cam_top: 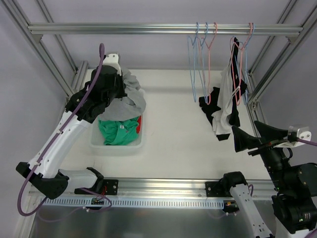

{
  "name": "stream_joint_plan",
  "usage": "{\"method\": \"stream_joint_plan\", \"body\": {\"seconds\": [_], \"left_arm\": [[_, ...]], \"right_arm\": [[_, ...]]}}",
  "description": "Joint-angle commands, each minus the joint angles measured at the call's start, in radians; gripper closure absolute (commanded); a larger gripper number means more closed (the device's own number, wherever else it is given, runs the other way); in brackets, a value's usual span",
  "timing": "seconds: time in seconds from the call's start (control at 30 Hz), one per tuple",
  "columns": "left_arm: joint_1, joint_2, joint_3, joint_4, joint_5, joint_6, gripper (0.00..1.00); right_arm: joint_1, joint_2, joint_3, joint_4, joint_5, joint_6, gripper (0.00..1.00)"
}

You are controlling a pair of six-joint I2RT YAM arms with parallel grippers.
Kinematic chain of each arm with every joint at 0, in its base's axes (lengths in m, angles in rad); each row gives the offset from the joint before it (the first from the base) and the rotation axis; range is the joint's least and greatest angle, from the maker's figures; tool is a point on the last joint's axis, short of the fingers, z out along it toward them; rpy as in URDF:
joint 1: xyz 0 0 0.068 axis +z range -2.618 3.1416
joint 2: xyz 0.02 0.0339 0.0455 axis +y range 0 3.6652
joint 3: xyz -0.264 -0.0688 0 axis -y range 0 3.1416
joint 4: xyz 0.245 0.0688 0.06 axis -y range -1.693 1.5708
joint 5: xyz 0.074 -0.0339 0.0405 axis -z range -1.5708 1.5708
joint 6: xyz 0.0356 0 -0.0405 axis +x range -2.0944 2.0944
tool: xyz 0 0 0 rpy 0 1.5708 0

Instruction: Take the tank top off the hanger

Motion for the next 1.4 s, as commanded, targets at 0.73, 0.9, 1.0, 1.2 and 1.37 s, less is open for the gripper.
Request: {"method": "stream_joint_plan", "body": {"seconds": [0.73,0.9,1.0,1.2,1.37], "left_arm": [[0.140,0.113,-0.741,0.155,-0.025,-0.435,1.00],[0.140,0.044,-0.730,0.149,-0.002,-0.381,1.00],[0.140,-0.049,-0.690,0.109,-0.008,-0.360,0.80],[0.140,-0.163,-0.566,0.024,-0.039,-0.310,0.29],[0.140,-0.206,-0.442,-0.038,-0.033,-0.263,0.20]], "right_arm": [[-0.004,-0.050,-0.097,0.057,-0.093,0.049,0.01],[-0.003,-0.052,-0.105,0.057,-0.102,0.050,0.01],[-0.003,-0.047,-0.100,0.058,-0.107,0.050,0.01],[-0.004,-0.030,-0.105,0.057,-0.133,0.049,0.00],[-0.003,0.013,-0.112,0.029,-0.127,0.018,0.01]]}}
